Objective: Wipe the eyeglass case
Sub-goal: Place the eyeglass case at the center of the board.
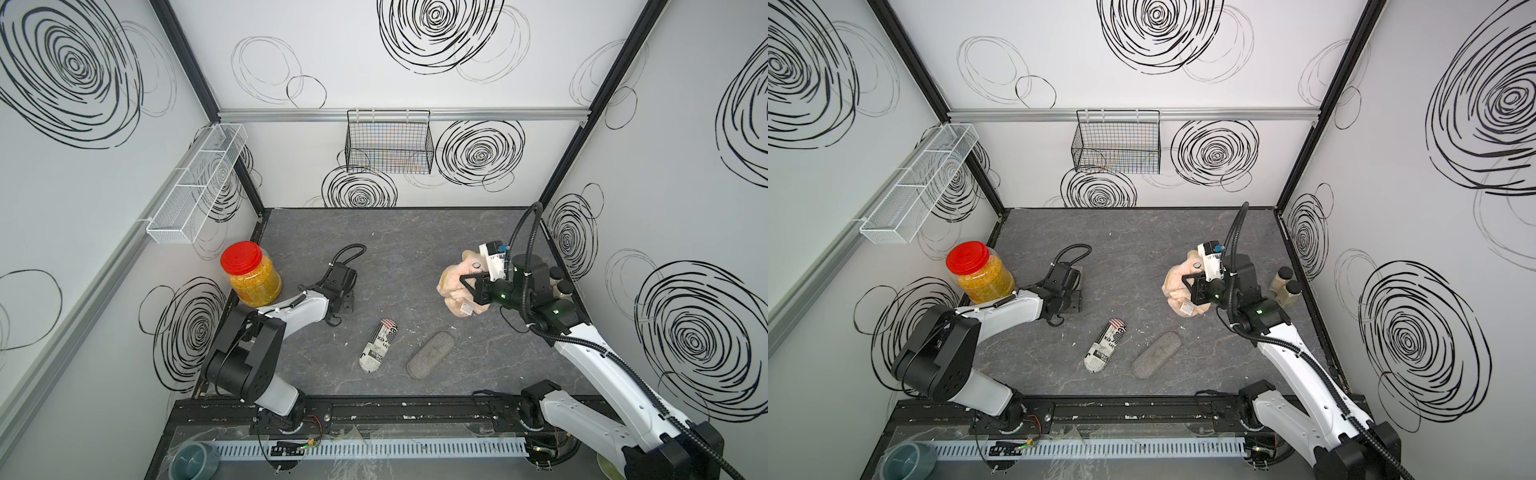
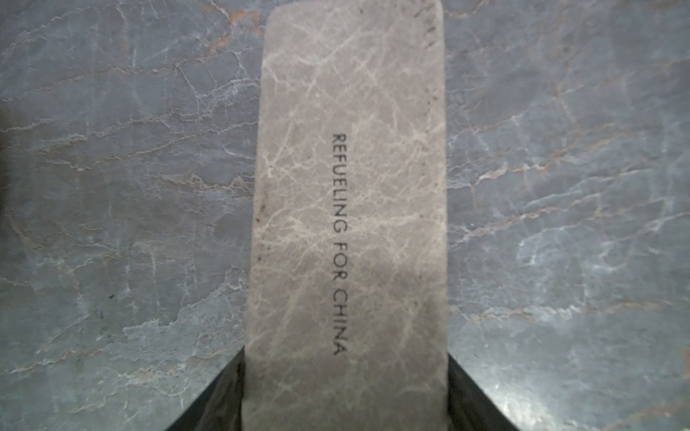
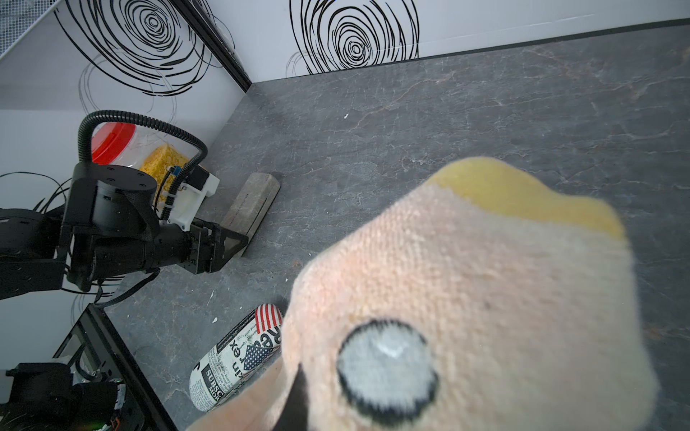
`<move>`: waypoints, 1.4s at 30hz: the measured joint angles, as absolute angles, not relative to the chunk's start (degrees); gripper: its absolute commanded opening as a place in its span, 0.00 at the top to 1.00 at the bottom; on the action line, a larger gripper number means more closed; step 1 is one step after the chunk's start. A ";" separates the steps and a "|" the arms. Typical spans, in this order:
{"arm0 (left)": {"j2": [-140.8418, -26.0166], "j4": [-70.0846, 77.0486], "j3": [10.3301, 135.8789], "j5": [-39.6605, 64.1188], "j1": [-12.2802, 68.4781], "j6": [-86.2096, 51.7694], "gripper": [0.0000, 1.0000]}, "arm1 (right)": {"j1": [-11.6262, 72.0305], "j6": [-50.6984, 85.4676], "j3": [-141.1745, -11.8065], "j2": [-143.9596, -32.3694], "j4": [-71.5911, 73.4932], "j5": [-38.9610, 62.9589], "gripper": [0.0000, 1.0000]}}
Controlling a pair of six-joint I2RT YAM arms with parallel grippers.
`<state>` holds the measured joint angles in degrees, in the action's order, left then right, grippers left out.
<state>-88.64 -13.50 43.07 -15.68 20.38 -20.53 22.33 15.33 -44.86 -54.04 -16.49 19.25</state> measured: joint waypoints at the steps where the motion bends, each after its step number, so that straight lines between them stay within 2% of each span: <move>1: -88.68 -13.47 43.07 -15.62 20.34 -20.53 0.30 | 22.33 15.33 -44.86 -54.04 -16.49 19.25 0.99; 14: -91.31 -11.90 44.91 -14.81 18.68 -19.49 0.30 | 22.33 15.33 -44.86 -54.04 -16.49 19.31 0.99; 26: -97.84 -10.61 51.59 -13.47 17.72 -18.68 0.28 | 22.33 15.33 -44.86 -54.22 -16.49 19.42 0.99; 35: -97.82 -9.45 51.88 -13.13 17.80 -18.61 0.10 | 22.33 15.33 -44.86 -54.24 -16.49 19.40 0.99; 42: -92.40 -11.99 53.36 -13.41 19.11 -17.80 0.01 | 22.33 15.44 -44.86 -55.24 -16.49 19.73 0.99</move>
